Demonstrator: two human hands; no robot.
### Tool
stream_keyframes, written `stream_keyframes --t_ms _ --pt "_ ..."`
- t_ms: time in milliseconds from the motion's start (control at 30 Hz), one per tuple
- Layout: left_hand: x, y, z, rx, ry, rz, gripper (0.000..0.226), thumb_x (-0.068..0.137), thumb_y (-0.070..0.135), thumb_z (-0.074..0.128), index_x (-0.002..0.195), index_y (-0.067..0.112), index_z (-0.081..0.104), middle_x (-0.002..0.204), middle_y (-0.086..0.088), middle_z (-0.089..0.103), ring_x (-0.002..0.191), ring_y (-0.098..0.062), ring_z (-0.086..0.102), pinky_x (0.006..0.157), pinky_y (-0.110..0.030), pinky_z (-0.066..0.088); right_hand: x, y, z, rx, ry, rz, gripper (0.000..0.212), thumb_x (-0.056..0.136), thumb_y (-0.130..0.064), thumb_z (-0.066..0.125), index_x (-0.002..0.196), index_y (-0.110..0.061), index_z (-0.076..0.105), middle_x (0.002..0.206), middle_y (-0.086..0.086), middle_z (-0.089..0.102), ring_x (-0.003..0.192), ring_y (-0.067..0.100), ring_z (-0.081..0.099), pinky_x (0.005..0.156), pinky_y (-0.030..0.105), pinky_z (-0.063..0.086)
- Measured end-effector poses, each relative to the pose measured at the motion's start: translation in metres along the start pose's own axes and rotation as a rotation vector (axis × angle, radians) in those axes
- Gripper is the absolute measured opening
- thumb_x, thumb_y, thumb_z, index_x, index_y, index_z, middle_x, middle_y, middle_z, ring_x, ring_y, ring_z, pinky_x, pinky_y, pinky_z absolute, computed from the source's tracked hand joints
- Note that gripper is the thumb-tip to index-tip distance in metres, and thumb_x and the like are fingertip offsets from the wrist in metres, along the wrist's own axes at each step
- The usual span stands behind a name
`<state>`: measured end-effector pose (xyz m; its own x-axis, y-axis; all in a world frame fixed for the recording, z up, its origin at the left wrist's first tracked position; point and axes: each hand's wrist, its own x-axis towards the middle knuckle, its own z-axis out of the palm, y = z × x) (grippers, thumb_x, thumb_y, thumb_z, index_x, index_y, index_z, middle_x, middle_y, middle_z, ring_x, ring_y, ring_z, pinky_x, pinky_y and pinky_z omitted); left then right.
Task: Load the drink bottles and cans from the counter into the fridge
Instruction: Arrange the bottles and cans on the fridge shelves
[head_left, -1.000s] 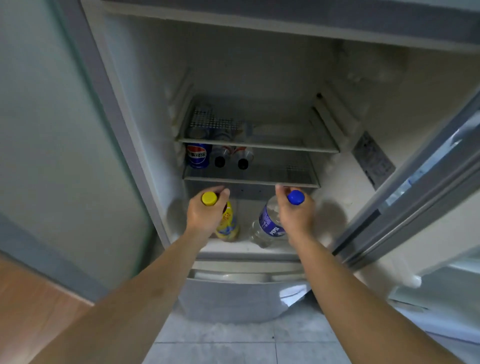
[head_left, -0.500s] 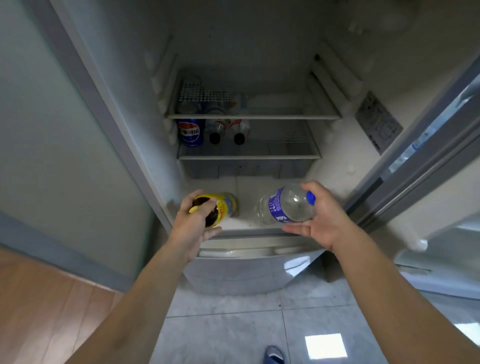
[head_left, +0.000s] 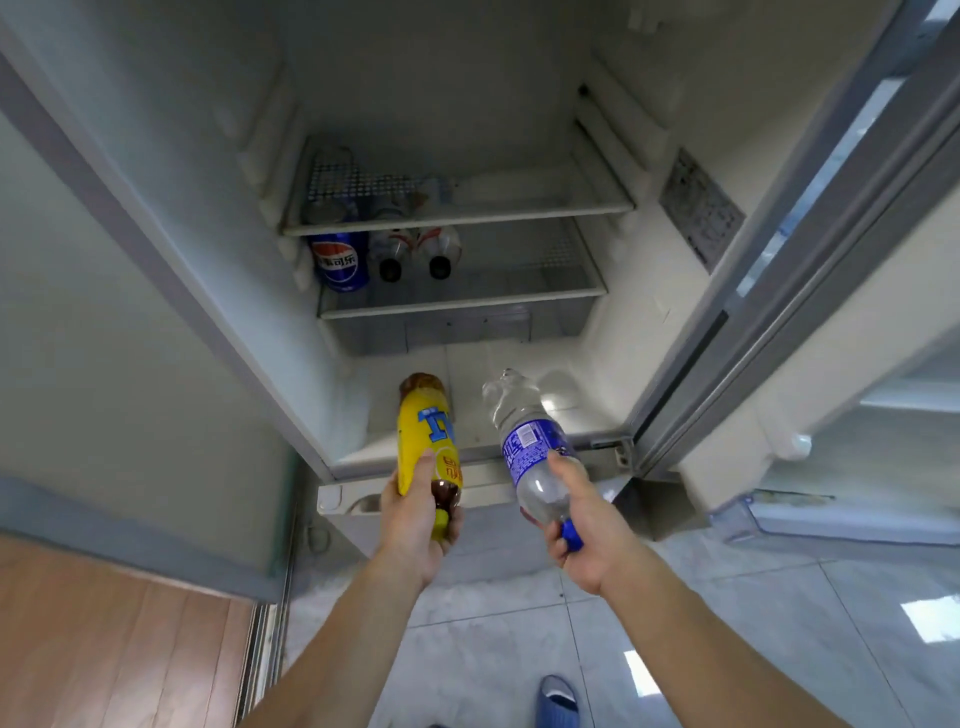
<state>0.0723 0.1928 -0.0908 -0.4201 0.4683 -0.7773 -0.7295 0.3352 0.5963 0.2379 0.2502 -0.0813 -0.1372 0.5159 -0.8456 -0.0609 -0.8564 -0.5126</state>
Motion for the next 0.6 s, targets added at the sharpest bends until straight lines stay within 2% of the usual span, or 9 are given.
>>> stream_keyframes --t_ms 133,267,333,467,533,600 --pt "-0.004 0.005 0.008 0.038 0.028 0.051 0.043 0.083 0.056 0.066 0.113 0.027 0.055 0.081 -0.011 0.065 0.043 -0.012 0.052 0.035 -0.018 0.038 -0.001 0.001 0.003 0.034 0.025 -0.105 0.055 0.069 -0.055 0.080 0.110 -0.022 0.062 0.090 0.008 0.062 0.043 0.009 0.040 0.038 0.017 0.026" --pt "-0.008 0.013 0.025 0.096 -0.076 0.184 0.033 0.083 0.054 0.066 0.104 0.030 0.058 0.064 -0.006 0.066 0.038 -0.011 0.049 0.035 -0.019 0.033 -0.002 -0.010 0.000 0.094 0.000 -0.314 0.036 0.076 -0.041 0.079 0.101 -0.020 0.062 0.068 0.005 0.060 0.040 0.012 0.038 0.039 0.019 0.022" --pt "-0.010 0.023 0.042 0.131 -0.131 0.282 0.037 0.082 0.056 0.066 0.107 0.031 0.058 0.063 -0.004 0.066 0.039 -0.013 0.050 0.035 -0.021 0.034 0.001 -0.025 0.001 0.108 -0.003 -0.439 0.034 0.077 -0.038 0.079 0.102 -0.021 0.063 0.063 0.004 0.064 0.040 0.013 0.039 0.038 0.019 0.025" --pt "-0.007 0.052 0.083 0.189 -0.192 0.408 0.047 0.074 0.063 0.068 0.115 0.042 0.053 0.069 -0.003 0.069 0.043 -0.014 0.054 0.038 -0.021 0.038 0.010 -0.077 0.011 0.050 0.029 -0.616 0.052 0.063 -0.049 0.082 0.104 -0.025 0.062 0.077 0.010 0.067 0.039 0.012 0.044 0.036 0.019 0.029" --pt "0.002 0.067 0.106 0.231 -0.193 0.457 0.050 0.076 0.063 0.067 0.119 0.044 0.048 0.077 -0.005 0.071 0.043 -0.012 0.056 0.039 -0.021 0.040 0.019 -0.103 0.018 0.008 0.054 -0.640 0.061 0.054 -0.054 0.082 0.106 -0.029 0.061 0.077 0.009 0.067 0.040 0.012 0.047 0.036 0.020 0.032" --pt "0.013 0.078 0.129 0.271 -0.171 0.488 0.055 0.079 0.063 0.065 0.125 0.045 0.042 0.088 -0.008 0.070 0.042 -0.008 0.057 0.040 -0.020 0.043 0.030 -0.122 0.025 -0.051 0.096 -0.658 0.068 0.055 -0.053 0.084 0.113 -0.030 0.059 0.079 0.008 0.067 0.041 0.010 0.051 0.036 0.020 0.036"
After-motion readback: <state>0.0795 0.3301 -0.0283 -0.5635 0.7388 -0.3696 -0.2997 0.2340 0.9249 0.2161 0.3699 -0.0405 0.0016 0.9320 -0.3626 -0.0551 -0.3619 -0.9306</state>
